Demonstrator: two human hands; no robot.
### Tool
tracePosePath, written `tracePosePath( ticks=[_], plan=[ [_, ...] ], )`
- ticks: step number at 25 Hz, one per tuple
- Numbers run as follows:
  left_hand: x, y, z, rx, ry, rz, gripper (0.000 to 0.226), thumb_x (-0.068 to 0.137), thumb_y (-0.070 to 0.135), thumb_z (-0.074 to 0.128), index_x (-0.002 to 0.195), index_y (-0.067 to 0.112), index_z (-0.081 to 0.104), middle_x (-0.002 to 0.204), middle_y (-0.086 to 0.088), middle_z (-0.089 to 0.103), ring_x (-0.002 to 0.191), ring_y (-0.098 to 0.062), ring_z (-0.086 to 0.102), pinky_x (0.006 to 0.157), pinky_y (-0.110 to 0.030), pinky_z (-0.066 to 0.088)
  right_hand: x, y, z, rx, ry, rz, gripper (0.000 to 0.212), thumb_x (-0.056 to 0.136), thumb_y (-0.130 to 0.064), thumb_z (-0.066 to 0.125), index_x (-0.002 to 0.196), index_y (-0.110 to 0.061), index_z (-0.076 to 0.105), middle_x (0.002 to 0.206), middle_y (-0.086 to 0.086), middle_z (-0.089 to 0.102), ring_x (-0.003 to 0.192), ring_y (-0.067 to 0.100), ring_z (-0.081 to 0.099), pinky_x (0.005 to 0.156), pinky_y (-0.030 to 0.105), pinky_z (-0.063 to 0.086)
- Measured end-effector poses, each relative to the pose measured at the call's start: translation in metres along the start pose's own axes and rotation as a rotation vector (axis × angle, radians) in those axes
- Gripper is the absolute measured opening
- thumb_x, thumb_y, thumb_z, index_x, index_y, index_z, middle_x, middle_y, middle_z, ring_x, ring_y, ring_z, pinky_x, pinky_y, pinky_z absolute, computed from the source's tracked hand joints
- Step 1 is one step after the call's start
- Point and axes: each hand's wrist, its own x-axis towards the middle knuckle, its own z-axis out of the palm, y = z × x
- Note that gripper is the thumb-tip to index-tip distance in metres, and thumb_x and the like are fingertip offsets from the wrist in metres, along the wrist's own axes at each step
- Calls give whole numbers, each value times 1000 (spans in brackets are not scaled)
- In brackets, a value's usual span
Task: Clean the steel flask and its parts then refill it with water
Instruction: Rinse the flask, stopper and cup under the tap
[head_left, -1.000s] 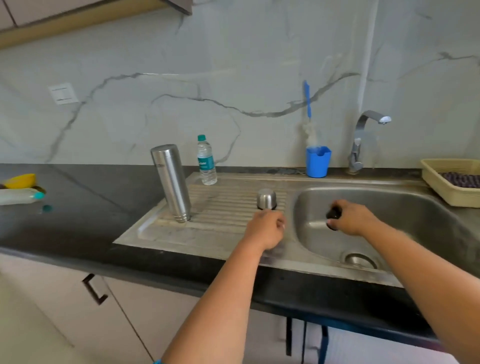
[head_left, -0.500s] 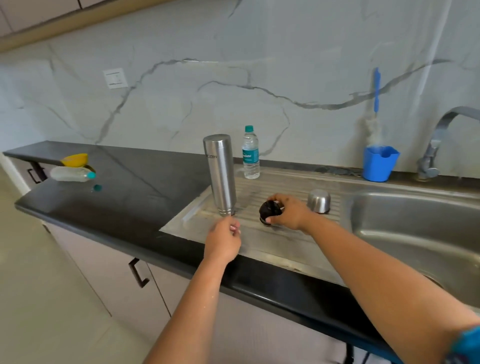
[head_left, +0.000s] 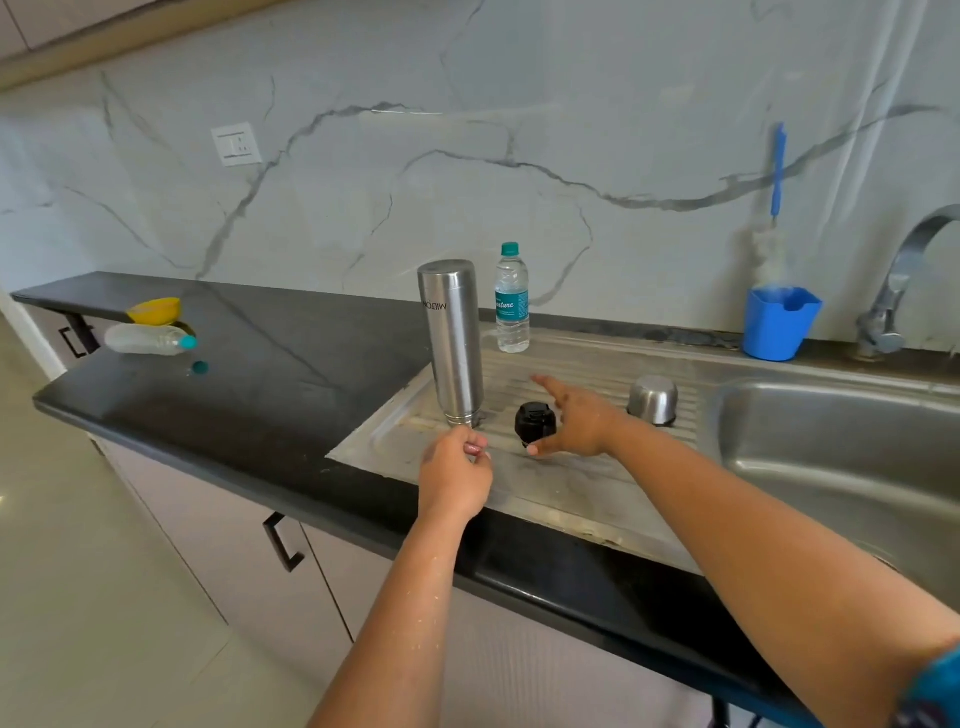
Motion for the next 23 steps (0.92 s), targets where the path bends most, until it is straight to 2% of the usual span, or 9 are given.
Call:
tracePosePath(
  ticks=[1,4,7,9,11,15,17,20,23],
  plan=[
    [0,3,1,-15,-6,8,14,94,13,61,102,24,64,101,6,62,87,-5,58,68,-13,42,-2,6,-10,28,28,-3,93,77,-30,79,150,-32,22,149,10,38,134,30,41,110,42,35],
    [-1,15,8,-31,-36,69,14,93,14,64,100,26,63,99,8,62,85,-3,57,65,-10,39,0,47,-49,-48,194,103,65,88,-27,69,143,-29,35,146,13,36,133,31,39,109,37,32],
    [-6,29,19,-26,-48,112,13,92,14,65,99,25,65,99,8,63,81,-3,58,63,-8,38,4,93,-61,-320,86,237,63,94,-36,57,149,-29,27,150,16,31,137,33,32,111,39,26],
    [-8,36,25,-19,-30,137,13,92,15,66,99,25,67,98,8,63,79,-3,58,61,-7,37,5,104,-55,-278,29,253,64,93,-36,58,149,-30,27,146,16,34,131,34,39,108,39,33],
    [-11,45,30,-16,-21,174,12,91,15,66,97,25,67,95,9,63,76,-3,57,59,-6,39,0,107,-57,-186,75,204,60,92,-32,62,145,-27,34,136,15,41,121,33,49,101,36,39],
    [-19,76,53,-93,-65,246,11,91,17,67,92,28,66,92,11,64,79,-3,58,64,-8,41,-36,146,-81,151,286,183,53,90,-33,65,138,-26,42,122,10,49,110,28,55,98,39,45],
    [-24,99,80,-151,-118,269,10,90,18,68,90,28,66,87,13,65,78,-1,59,67,-13,42,-65,191,-98,474,428,300,51,90,-31,65,135,-23,44,122,10,52,109,29,57,94,44,50],
    [-35,145,138,-218,-230,306,11,87,17,71,85,27,67,79,13,66,70,-2,58,66,-15,43,-110,259,-127,1000,641,509,55,93,-32,62,139,-15,38,134,19,49,110,31,59,80,38,55],
    [-47,195,204,-241,-399,314,3,88,16,70,90,19,70,80,10,66,72,-3,59,69,-13,45,-138,306,-141,1145,737,598,60,94,-31,60,144,-13,33,139,18,45,115,32,55,90,42,53]
  ],
)
